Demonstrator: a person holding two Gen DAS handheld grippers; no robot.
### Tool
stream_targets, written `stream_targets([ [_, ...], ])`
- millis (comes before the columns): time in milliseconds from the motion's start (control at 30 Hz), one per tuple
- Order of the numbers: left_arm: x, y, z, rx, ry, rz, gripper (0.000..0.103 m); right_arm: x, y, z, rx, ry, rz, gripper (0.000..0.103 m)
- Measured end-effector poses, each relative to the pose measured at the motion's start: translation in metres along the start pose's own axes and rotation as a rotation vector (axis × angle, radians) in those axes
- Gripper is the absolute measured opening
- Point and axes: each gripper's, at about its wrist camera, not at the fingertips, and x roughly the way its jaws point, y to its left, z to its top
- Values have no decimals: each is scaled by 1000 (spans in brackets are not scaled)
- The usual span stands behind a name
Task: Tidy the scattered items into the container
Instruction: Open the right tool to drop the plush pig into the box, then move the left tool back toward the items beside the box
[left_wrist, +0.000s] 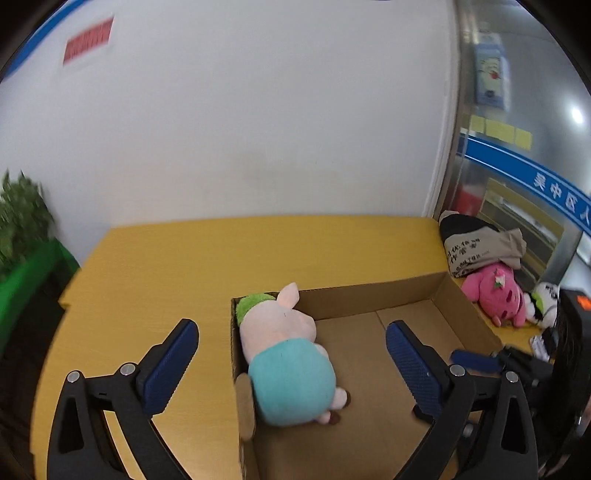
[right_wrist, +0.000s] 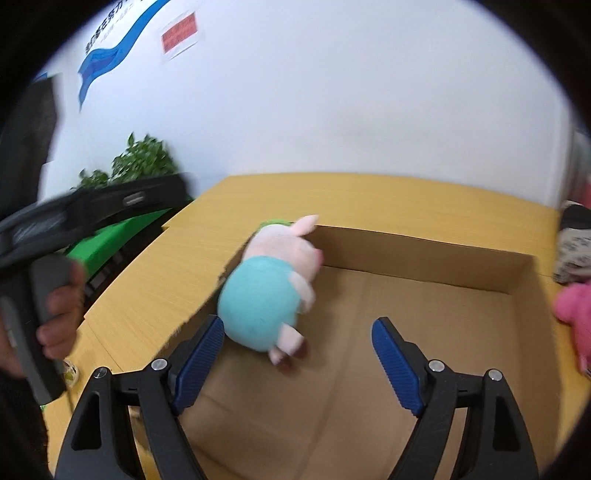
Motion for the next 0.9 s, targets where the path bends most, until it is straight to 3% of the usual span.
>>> stream_targets([
  [67,-27,-20,-14,41,-34,18,103,-22,-5,-3,-2,-12,-45,83],
  [133,-51,-41,-31,60,-60,20,103,-46,-8,-28,-4,-25,-74,83],
  [233,-77,-66,-55,42,-75,-4,103,-45,2,-61,-19,-53,-117,83],
  [300,-88,-80,-72,11,-66,-20,103,-65,3,-67,-24,-67,-139,83],
  [433,-98,-102,-95,-42,-42,-58,103,-95,3,-78,-28,-67,-158,83],
  [600,-104,-123,-111,-61,-24,-59,103,-100,-12,-89,-24,-50,-160,83],
  [900,-111,-131,-113,-98,-41,-6,103,-102,-23,-90,-22,-67,-154,83],
])
